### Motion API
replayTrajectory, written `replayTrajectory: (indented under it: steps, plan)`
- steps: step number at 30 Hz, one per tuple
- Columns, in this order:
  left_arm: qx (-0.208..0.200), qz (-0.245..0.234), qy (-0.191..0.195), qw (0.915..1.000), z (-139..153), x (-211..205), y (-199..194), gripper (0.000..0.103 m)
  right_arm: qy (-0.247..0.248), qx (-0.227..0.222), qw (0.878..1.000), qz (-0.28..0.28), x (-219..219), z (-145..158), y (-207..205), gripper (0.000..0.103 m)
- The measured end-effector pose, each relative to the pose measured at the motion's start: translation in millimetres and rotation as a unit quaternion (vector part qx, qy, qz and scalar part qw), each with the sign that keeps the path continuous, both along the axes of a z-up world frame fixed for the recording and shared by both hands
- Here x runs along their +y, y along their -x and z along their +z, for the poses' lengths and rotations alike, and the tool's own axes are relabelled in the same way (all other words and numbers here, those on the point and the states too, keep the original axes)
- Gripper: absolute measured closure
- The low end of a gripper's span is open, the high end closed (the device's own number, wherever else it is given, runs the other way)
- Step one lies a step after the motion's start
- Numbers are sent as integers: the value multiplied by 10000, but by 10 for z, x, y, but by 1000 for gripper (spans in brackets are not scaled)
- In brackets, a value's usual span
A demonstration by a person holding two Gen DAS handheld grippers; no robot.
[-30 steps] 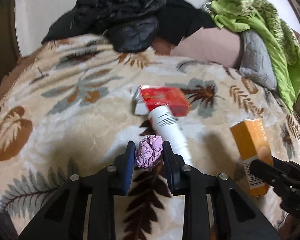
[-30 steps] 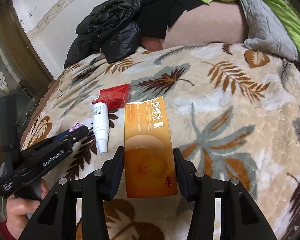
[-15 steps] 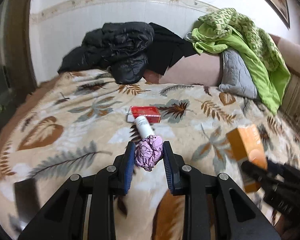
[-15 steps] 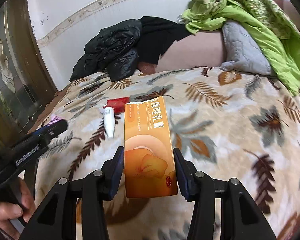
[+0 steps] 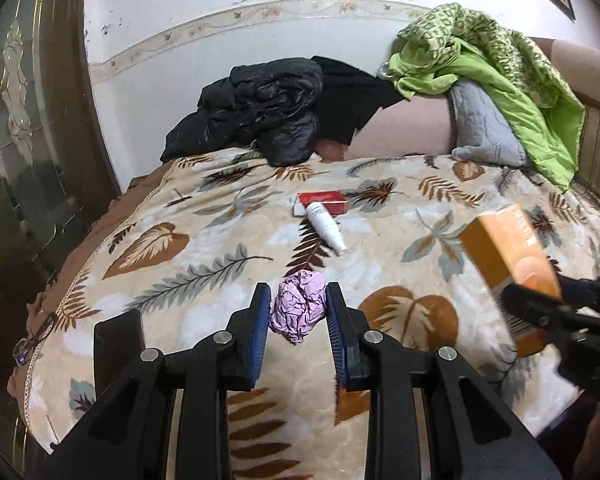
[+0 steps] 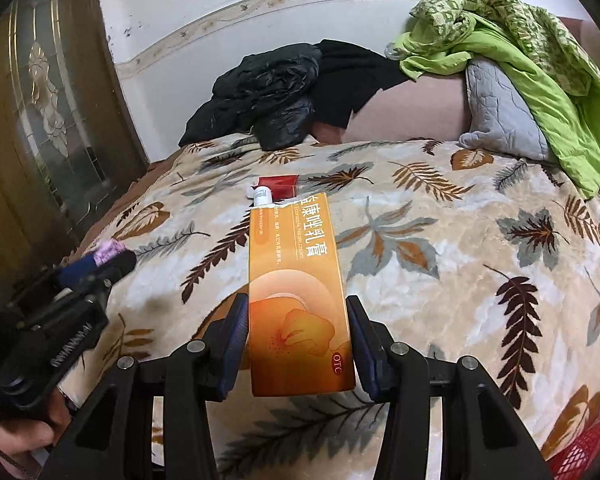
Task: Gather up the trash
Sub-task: 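Lift the pink tissue with the left gripper while the right lifts the orange box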
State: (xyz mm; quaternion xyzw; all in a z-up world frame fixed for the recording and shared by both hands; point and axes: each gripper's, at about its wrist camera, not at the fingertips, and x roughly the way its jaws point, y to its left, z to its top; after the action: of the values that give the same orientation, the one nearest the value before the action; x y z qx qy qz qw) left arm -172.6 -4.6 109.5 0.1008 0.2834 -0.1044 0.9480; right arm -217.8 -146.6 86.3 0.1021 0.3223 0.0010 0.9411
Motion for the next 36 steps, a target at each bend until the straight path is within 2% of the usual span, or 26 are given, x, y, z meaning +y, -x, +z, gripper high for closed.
replayTrajectory:
  steps: [5,14,19,31,36]
  plan:
    - [46,84,-76,9999,-119,42,-106,76,23,-57,9999,-91,-48,15,0,52]
    - [174,66,-112,9998,-230,11,-287,76,60,243,9996,-149,-28,-182,-176,52]
    - [352,39,57,9994,-259,30,-358,76,102,354,9993,-91,21,-254,-276,52]
    - [455,-69,210,9987,-271,25,-384,76,183,424,9989,-93,63,-297,-363,52]
    - [520,-165,290,9981,-283,1,-387,76,296,291,9990,-192,55,-232,-333,52]
